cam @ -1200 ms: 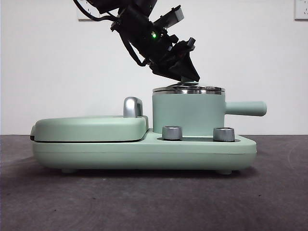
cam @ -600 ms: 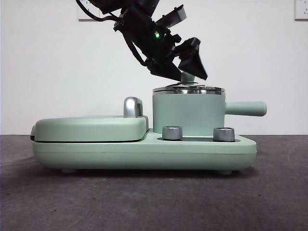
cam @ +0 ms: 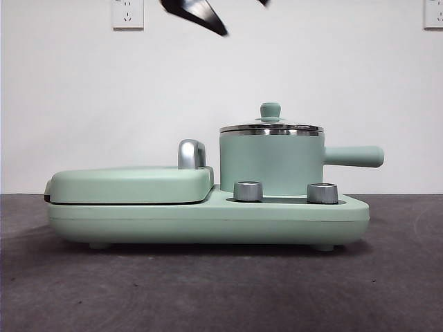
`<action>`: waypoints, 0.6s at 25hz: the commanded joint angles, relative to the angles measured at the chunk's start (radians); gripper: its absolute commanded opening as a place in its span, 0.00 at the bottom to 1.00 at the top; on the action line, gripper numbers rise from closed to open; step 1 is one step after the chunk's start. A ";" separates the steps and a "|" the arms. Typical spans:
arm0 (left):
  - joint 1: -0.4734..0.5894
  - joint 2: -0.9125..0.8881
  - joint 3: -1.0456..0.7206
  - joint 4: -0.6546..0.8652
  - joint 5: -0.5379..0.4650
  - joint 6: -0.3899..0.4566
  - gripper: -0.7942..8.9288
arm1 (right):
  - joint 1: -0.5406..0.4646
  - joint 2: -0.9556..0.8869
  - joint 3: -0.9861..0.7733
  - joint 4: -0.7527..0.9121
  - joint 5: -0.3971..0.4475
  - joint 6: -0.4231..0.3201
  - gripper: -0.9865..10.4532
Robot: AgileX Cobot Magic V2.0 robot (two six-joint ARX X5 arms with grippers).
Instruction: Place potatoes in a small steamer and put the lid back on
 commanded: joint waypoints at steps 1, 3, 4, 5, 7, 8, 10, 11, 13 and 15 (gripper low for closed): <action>-0.002 -0.046 0.024 -0.101 0.003 -0.011 0.55 | 0.006 0.003 0.005 0.007 -0.024 0.013 0.39; 0.001 -0.115 0.024 -0.176 0.003 -0.021 0.55 | 0.006 0.003 0.005 0.007 -0.026 0.013 0.39; 0.001 -0.150 0.024 -0.214 0.003 -0.027 0.55 | 0.006 0.003 0.005 0.007 -0.025 0.013 0.39; 0.001 -0.177 0.023 -0.246 0.002 -0.037 0.55 | 0.006 0.003 0.005 0.007 -0.026 0.013 0.39; 0.000 -0.235 0.023 -0.350 0.002 -0.051 0.55 | 0.006 0.003 0.005 0.007 -0.031 0.013 0.39; -0.002 -0.255 0.015 -0.391 0.002 -0.050 0.55 | 0.006 0.003 0.005 0.007 -0.044 0.013 0.39; -0.002 -0.314 -0.035 -0.411 0.002 -0.049 0.55 | 0.006 0.003 0.004 0.009 -0.061 0.013 0.39; 0.000 -0.360 -0.082 -0.396 0.002 -0.047 0.55 | 0.006 0.003 0.005 0.009 -0.074 0.013 0.39; 0.008 -0.452 -0.182 -0.371 0.002 -0.045 0.55 | 0.006 0.003 0.004 0.011 -0.098 0.013 0.39; 0.011 -0.554 -0.299 -0.350 0.003 -0.048 0.55 | 0.006 0.003 0.005 0.019 -0.121 0.013 0.39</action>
